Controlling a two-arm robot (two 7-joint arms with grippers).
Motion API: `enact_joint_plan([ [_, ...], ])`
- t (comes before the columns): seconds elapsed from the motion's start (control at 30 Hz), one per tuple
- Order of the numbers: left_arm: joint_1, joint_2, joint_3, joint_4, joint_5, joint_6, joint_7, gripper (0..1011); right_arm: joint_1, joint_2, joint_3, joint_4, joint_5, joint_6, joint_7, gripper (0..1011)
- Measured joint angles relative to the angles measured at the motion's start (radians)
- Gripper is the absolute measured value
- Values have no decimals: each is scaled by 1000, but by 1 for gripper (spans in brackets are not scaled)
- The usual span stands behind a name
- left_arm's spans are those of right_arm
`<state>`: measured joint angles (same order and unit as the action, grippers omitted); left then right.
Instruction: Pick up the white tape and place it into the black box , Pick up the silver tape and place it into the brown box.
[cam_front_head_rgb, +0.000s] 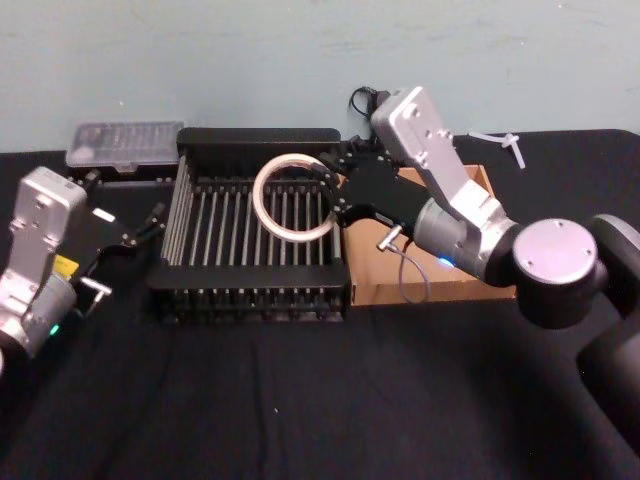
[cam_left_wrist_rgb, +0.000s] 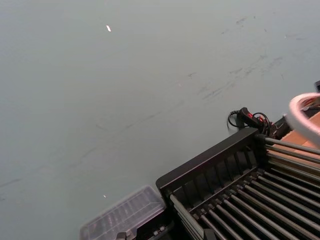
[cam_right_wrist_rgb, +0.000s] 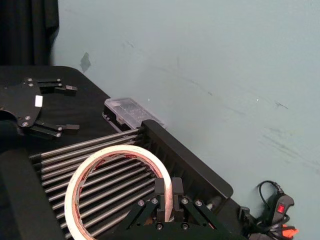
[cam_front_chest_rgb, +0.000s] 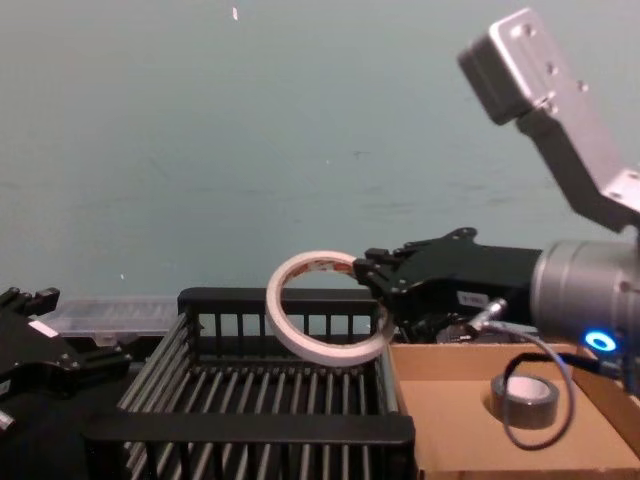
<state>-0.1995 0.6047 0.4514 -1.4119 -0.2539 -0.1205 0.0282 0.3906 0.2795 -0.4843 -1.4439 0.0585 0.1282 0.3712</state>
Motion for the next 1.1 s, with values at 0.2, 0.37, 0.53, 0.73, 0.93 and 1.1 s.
enact_joint_plan([
  [0.2, 0, 0, 0, 0, 0, 0, 0, 1001, 40, -40, -9, 77, -22, -3, -8, 92],
  [0.37, 0, 0, 0, 0, 0, 0, 0, 1001, 75, -76, -15, 148, -39, -7, -12, 91],
  [0.53, 0, 0, 0, 0, 0, 0, 0, 1001, 101, -102, -18, 196, -49, -7, -14, 92],
  [0.73, 0, 0, 0, 0, 0, 0, 0, 1001, 131, -134, -19, 260, -61, -5, -20, 92],
  [0.93, 0, 0, 0, 0, 0, 0, 0, 1001, 158, -165, -18, 328, -71, -13, -27, 91],
  [1.1, 0, 0, 0, 0, 0, 0, 0, 1001, 173, -185, -16, 373, -77, -20, -32, 92],
])
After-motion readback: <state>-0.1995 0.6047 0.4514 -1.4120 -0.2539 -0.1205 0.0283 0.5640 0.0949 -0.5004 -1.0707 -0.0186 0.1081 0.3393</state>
